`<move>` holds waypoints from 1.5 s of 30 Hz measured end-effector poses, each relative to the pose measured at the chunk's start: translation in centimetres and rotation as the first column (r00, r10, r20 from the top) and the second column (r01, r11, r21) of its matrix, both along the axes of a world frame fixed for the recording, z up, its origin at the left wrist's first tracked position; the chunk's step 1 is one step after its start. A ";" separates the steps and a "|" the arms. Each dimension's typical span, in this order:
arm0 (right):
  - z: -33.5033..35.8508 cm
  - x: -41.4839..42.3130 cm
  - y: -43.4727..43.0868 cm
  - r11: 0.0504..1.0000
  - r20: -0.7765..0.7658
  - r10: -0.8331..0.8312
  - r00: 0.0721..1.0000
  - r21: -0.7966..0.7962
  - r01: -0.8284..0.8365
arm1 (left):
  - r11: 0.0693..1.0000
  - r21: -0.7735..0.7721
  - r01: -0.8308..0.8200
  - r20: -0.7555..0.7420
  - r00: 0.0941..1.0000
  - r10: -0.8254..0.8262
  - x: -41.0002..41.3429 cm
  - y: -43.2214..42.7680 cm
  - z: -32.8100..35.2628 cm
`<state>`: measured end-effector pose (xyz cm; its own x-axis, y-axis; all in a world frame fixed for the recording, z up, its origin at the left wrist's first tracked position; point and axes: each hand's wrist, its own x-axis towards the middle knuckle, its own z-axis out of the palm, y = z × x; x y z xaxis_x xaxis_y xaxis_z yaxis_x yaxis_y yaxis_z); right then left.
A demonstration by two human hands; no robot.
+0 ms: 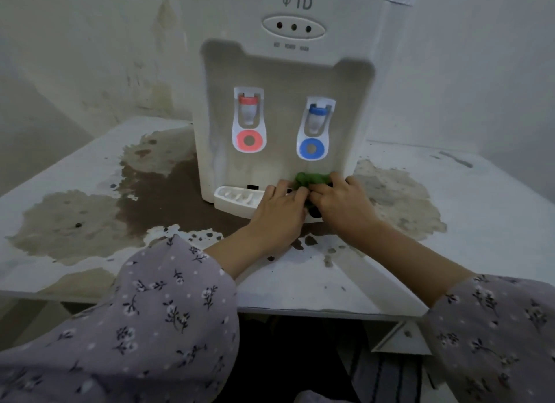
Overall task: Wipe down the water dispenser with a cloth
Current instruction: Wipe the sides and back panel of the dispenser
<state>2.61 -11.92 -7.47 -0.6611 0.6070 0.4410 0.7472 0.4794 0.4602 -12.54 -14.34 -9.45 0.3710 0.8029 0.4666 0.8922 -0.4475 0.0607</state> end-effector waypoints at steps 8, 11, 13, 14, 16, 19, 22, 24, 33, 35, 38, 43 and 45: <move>1.3 -0.3 -1.7 0.917 -0.587 -0.218 0.780 -0.397 -0.043 | 0.996 -0.048 0.076 0.150 0.986 -0.068 -0.6 -1.0 1.6; 1.6 0.2 -2.3 0.979 -0.596 -0.042 0.802 -0.185 -0.085 | 0.994 -0.012 0.109 0.220 0.970 -0.103 0.1 -0.7 2.1; 0.5 0.4 -2.3 0.993 -0.498 -0.017 0.867 -0.113 -0.045 | 0.994 -0.026 0.105 0.205 0.974 -0.098 0.2 -0.3 2.1; -0.2 0.1 -2.2 0.989 -0.485 -0.056 0.873 -0.148 -0.019 | 0.994 -0.048 0.096 0.173 0.981 -0.086 0.1 -0.2 1.9; -1.6 -1.1 -2.1 0.975 -0.525 -0.118 0.843 -0.223 -0.003 | 0.994 -0.090 0.069 0.114 0.992 -0.059 -0.4 -0.1 1.4; -2.3 -3.7 -1.9 0.971 -0.661 -0.069 0.747 -0.217 -0.102 | 0.998 -0.067 0.003 0.072 0.997 0.002 -2.3 -0.5 0.5; -2.3 -7.2 -2.1 0.965 -0.687 0.048 0.725 -0.154 -0.210 | 0.997 0.038 -0.071 0.065 0.996 0.069 -5.6 -1.1 0.3; -2.7 -9.9 -2.1 0.947 -0.695 0.133 0.706 -0.122 -0.299 | 0.987 0.110 -0.119 0.044 0.992 0.115 -7.9 -1.5 0.3; -4.0 -15.7 -1.5 0.875 -0.697 0.240 0.675 -0.145 -0.461 | 0.993 0.025 -0.118 0.199 0.974 0.111 -13.8 -1.8 -0.4; -3.2 -15.1 -1.2 0.846 -0.724 0.238 0.648 -0.174 -0.505 | 0.996 0.057 -0.070 0.228 0.972 0.055 -13.6 -1.9 -0.5; -0.5 -15.2 -1.6 0.828 -0.782 0.254 0.570 -0.129 -0.545 | 0.981 0.170 -0.089 0.317 0.948 0.031 -13.8 -2.4 0.5; 5.8 -16.7 -1.6 0.781 -0.572 0.599 0.561 0.262 -0.566 | 0.862 0.493 -0.119 0.468 0.871 -0.147 -14.6 -2.7 5.9; 8.9 -17.3 -0.6 0.718 -0.441 0.696 0.567 0.431 -0.546 | 0.802 0.574 -0.163 0.483 0.858 -0.172 -14.6 -1.9 8.6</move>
<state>-14.65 -12.51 1.40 -0.4344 -0.0252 0.9003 0.4453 0.8629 0.2390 -27.14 -16.21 -0.83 -0.0391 0.3140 0.9486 0.8093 -0.5469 0.2144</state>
